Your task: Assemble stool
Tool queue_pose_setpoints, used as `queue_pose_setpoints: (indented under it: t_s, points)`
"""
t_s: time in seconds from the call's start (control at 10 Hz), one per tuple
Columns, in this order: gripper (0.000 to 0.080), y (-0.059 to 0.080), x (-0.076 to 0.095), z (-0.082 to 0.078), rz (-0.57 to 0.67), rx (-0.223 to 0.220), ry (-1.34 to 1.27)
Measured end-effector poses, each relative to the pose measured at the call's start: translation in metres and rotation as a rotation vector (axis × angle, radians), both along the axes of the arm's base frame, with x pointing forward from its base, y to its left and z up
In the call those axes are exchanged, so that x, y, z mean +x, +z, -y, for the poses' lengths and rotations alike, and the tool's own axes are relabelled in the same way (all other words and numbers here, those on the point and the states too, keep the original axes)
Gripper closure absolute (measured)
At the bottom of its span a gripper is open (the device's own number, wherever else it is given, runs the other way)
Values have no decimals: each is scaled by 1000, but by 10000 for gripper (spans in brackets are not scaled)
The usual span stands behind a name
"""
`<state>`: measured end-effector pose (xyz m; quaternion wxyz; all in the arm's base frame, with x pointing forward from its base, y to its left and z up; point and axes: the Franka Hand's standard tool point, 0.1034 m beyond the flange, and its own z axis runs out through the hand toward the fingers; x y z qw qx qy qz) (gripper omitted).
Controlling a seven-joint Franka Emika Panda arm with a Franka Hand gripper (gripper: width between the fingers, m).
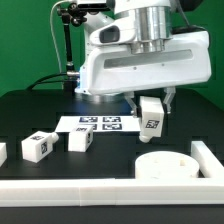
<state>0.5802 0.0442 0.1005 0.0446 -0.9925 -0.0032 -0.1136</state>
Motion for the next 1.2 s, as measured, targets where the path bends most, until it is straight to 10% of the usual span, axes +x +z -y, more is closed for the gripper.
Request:
queue_pose_setpoints:
  t_s: [1.2]
  points:
    - [472, 6, 37, -19, 170, -10, 15]
